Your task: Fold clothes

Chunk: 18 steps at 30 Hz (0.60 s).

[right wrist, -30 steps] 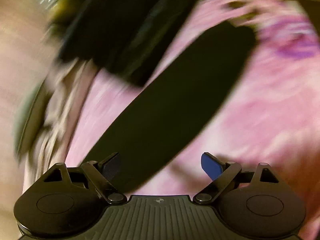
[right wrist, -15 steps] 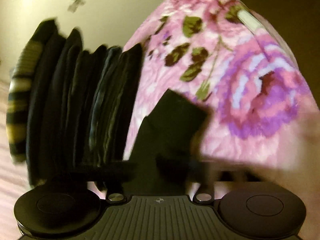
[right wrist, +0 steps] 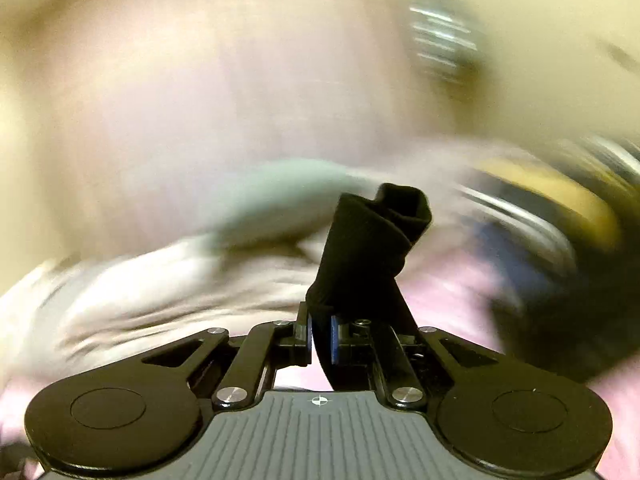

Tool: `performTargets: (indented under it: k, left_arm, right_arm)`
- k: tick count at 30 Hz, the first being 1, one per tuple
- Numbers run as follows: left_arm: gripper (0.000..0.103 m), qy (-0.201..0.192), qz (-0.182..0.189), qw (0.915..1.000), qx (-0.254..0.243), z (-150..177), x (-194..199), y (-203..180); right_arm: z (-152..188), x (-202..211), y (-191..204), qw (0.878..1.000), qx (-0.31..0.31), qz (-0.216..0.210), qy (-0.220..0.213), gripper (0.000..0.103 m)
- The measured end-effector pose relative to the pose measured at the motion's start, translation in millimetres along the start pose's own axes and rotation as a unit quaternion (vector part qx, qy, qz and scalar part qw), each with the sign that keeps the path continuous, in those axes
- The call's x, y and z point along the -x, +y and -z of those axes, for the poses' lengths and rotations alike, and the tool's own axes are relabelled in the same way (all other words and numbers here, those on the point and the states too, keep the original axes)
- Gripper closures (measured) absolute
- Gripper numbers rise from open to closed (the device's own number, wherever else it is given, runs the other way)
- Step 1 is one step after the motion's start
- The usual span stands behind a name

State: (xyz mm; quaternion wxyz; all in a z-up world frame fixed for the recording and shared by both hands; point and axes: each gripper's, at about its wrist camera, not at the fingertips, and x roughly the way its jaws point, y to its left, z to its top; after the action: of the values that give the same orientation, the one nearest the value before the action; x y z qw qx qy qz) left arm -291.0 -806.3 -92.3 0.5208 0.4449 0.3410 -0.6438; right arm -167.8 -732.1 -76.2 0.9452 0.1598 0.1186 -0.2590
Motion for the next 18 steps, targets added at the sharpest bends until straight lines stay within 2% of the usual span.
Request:
performTargets:
  k: [2,3,5,6,7,8,9,12,13,18]
  left_arm:
    - [0.01,0.001,-0.013,0.9997,0.023,22.9,11.1,21.9]
    - [0.01,0.004,-0.019,0.9992,0.035,35.0,17.2,33.4]
    - [0.01,0.007,-0.03,0.9979,0.058,61.0,29.2,56.8]
    - [0.01,0.01,-0.036,0.997,0.068,74.4,34.2,68.1]
    - [0.01,0.014,-0.043,0.9959,0.078,87.1,38.3,78.9]
    - [0.01,0.018,-0.05,0.9947,0.088,98.6,41.8,89.0]
    - [0.01,0.021,-0.057,0.9933,0.098,109.9,44.9,99.3]
    - [0.01,0.024,-0.069,0.989,0.129,133.2,47.9,126.7]
    - [0.01,0.023,-0.07,0.9879,0.137,137.3,47.0,134.0]
    - [0.011,0.003,-0.061,0.9878,0.143,125.3,26.7,161.0]
  right_arm:
    - [1.7,-19.8,76.8,0.994,0.063,-0.089,0.002,0.095]
    - [12.0,-29.8,118.0,0.986,0.097,-0.134,0.014,0.095]
    - [47.5,-47.5,182.1,0.966,0.164,-0.192,0.05,0.094]
    - [70.1,-54.2,207.7,0.955,0.201,-0.205,0.074,0.08]
    - [92.4,-55.7,222.6,0.948,0.221,-0.208,0.091,0.035]
    - [114.7,-57.1,237.6,0.941,0.241,-0.21,0.109,0.013]
    - [135.5,-58.4,250.9,0.934,0.257,-0.212,0.126,0.002]
    - [167.2,-56.5,254.9,0.931,0.232,-0.206,0.191,0.002]
    - [171.7,-54.4,251.5,0.934,0.22,-0.196,0.205,0.002]
    - [164.4,-59.1,192.1,0.951,0.151,-0.093,0.255,0.002]
